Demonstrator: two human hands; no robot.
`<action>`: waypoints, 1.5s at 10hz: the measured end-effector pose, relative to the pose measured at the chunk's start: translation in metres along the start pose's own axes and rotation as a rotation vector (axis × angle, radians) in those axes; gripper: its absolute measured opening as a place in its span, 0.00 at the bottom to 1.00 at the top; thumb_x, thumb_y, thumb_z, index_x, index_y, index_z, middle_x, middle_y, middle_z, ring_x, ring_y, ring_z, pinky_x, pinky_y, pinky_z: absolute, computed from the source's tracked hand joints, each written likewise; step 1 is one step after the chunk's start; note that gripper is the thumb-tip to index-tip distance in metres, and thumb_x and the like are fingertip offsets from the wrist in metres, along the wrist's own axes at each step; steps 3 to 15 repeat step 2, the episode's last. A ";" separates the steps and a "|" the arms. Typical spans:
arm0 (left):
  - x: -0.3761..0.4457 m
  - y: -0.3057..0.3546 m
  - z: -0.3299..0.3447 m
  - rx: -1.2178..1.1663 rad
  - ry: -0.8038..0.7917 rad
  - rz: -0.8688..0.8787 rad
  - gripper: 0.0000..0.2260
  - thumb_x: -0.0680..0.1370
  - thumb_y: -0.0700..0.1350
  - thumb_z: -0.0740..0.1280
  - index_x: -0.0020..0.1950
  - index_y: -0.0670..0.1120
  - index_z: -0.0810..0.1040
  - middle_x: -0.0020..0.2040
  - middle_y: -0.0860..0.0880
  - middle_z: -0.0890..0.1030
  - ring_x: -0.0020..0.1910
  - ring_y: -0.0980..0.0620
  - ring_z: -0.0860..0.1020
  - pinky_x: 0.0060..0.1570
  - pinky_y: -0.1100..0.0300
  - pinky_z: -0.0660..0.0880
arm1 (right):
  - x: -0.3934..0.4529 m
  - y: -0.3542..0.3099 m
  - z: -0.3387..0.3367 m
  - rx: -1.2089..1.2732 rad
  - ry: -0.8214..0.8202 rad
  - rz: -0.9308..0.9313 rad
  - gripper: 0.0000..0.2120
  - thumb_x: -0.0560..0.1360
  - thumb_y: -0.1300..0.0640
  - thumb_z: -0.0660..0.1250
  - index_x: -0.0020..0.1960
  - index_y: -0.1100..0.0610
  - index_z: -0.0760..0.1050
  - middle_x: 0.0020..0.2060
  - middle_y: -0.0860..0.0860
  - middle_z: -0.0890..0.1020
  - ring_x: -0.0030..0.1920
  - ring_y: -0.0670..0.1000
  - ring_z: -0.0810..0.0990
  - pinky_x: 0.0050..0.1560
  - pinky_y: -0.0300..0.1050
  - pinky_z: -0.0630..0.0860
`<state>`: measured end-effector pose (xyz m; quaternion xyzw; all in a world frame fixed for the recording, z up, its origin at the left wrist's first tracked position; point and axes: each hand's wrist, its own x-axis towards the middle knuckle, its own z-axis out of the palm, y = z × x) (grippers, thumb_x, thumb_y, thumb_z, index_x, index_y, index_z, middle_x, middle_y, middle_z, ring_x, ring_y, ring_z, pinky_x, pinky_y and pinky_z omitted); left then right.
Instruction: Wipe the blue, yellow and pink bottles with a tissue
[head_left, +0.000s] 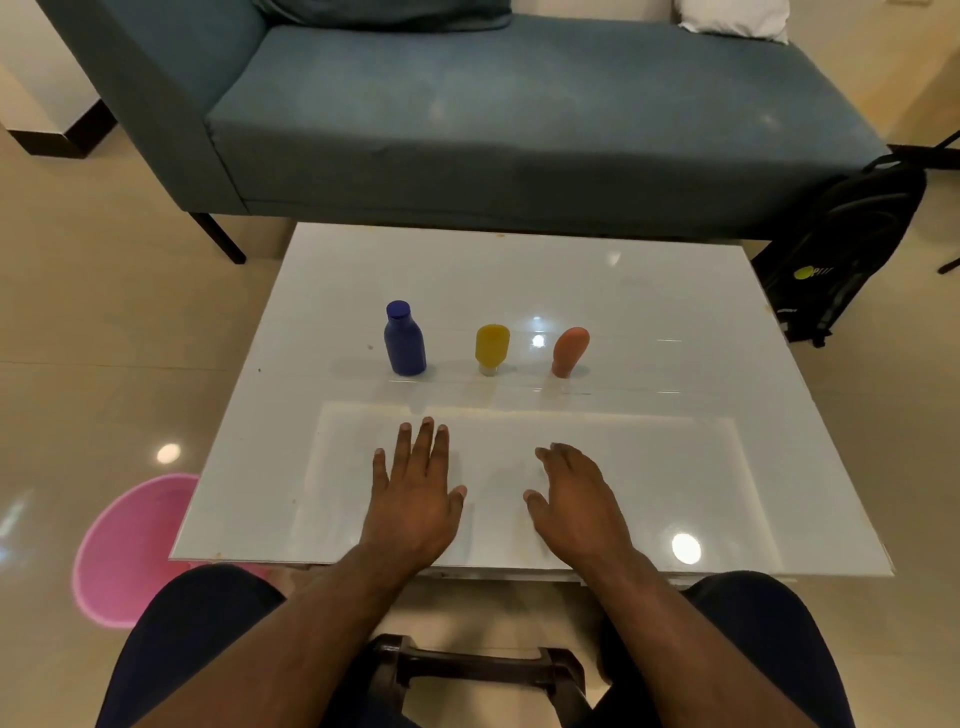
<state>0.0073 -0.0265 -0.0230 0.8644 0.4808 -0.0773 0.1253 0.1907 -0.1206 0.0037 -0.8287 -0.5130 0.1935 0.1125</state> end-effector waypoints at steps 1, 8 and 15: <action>0.007 0.008 0.006 0.021 0.091 0.017 0.35 0.82 0.61 0.48 0.83 0.45 0.42 0.83 0.44 0.41 0.82 0.40 0.42 0.76 0.37 0.43 | 0.010 -0.002 -0.001 -0.107 0.055 -0.010 0.31 0.76 0.45 0.64 0.75 0.53 0.59 0.75 0.52 0.61 0.75 0.54 0.59 0.72 0.49 0.59; 0.025 0.020 0.011 0.020 0.199 0.034 0.35 0.80 0.61 0.53 0.83 0.45 0.52 0.83 0.43 0.53 0.81 0.38 0.53 0.75 0.34 0.51 | 0.027 -0.008 -0.006 -0.180 0.061 0.007 0.35 0.76 0.42 0.63 0.76 0.54 0.54 0.77 0.54 0.57 0.77 0.56 0.53 0.73 0.52 0.55; 0.025 0.020 0.011 0.020 0.199 0.034 0.35 0.80 0.61 0.53 0.83 0.45 0.52 0.83 0.43 0.53 0.81 0.38 0.53 0.75 0.34 0.51 | 0.027 -0.008 -0.006 -0.180 0.061 0.007 0.35 0.76 0.42 0.63 0.76 0.54 0.54 0.77 0.54 0.57 0.77 0.56 0.53 0.73 0.52 0.55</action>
